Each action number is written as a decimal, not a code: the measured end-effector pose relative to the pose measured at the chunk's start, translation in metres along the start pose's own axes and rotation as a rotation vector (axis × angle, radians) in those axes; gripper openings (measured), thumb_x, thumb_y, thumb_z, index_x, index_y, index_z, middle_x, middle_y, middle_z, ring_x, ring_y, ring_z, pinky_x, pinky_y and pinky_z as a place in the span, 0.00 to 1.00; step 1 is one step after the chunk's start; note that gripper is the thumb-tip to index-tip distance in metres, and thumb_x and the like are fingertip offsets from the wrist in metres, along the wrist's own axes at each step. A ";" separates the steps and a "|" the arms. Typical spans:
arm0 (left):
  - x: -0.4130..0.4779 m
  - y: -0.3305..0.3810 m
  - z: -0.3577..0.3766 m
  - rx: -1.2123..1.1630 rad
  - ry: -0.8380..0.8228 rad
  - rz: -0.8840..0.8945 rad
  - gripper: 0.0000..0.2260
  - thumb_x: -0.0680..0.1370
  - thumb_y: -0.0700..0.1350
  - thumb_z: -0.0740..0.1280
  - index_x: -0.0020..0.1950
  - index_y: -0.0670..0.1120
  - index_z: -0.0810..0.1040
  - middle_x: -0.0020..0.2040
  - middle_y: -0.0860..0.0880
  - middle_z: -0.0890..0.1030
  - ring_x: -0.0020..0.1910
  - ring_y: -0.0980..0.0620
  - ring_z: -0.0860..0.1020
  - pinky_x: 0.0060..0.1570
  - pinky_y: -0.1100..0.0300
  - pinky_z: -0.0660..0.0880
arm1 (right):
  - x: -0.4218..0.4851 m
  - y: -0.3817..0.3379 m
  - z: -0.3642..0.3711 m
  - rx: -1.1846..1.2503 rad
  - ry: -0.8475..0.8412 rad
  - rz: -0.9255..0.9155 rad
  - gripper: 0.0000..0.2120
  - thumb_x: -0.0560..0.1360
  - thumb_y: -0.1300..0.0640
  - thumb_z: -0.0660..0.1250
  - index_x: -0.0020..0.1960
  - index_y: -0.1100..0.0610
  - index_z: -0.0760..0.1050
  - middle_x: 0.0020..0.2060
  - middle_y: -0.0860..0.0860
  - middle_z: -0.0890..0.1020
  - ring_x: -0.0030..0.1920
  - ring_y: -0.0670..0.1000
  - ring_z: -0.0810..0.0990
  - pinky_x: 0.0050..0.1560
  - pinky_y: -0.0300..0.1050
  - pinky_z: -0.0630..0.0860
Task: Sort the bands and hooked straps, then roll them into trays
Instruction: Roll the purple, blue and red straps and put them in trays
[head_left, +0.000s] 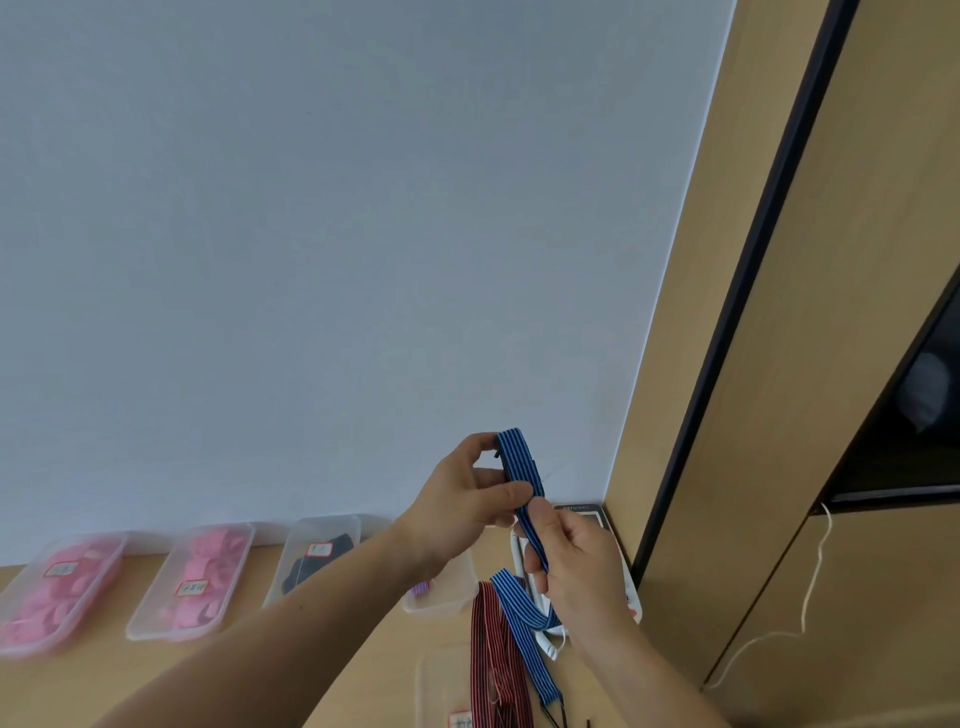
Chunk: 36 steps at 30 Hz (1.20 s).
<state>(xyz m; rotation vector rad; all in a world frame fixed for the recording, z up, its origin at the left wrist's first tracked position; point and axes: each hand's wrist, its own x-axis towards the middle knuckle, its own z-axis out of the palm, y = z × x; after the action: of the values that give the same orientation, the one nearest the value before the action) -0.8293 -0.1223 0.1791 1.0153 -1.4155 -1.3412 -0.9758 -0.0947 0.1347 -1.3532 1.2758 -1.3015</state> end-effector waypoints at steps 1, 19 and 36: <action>0.000 -0.002 0.000 0.038 0.006 0.022 0.20 0.78 0.37 0.69 0.68 0.48 0.69 0.52 0.45 0.86 0.50 0.42 0.83 0.54 0.46 0.78 | 0.000 0.000 0.000 0.009 0.000 0.025 0.23 0.77 0.43 0.63 0.38 0.62 0.79 0.24 0.51 0.78 0.21 0.47 0.71 0.24 0.37 0.67; 0.003 -0.034 -0.019 1.056 0.123 0.922 0.22 0.72 0.35 0.75 0.65 0.44 0.78 0.59 0.48 0.83 0.51 0.49 0.84 0.40 0.57 0.83 | 0.003 -0.019 0.000 0.158 -0.117 0.148 0.36 0.67 0.27 0.62 0.38 0.63 0.80 0.25 0.54 0.76 0.22 0.49 0.70 0.25 0.40 0.68; 0.005 -0.009 -0.026 -0.224 -0.122 -0.188 0.22 0.72 0.46 0.63 0.65 0.43 0.74 0.58 0.40 0.82 0.54 0.45 0.81 0.61 0.46 0.76 | 0.005 -0.012 0.007 0.203 -0.168 0.038 0.26 0.70 0.40 0.67 0.41 0.67 0.77 0.29 0.54 0.78 0.26 0.49 0.71 0.28 0.41 0.68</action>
<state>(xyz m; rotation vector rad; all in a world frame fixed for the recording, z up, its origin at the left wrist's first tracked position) -0.8058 -0.1346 0.1708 0.9479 -1.2475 -1.6830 -0.9678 -0.0991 0.1464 -1.2603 1.0222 -1.2277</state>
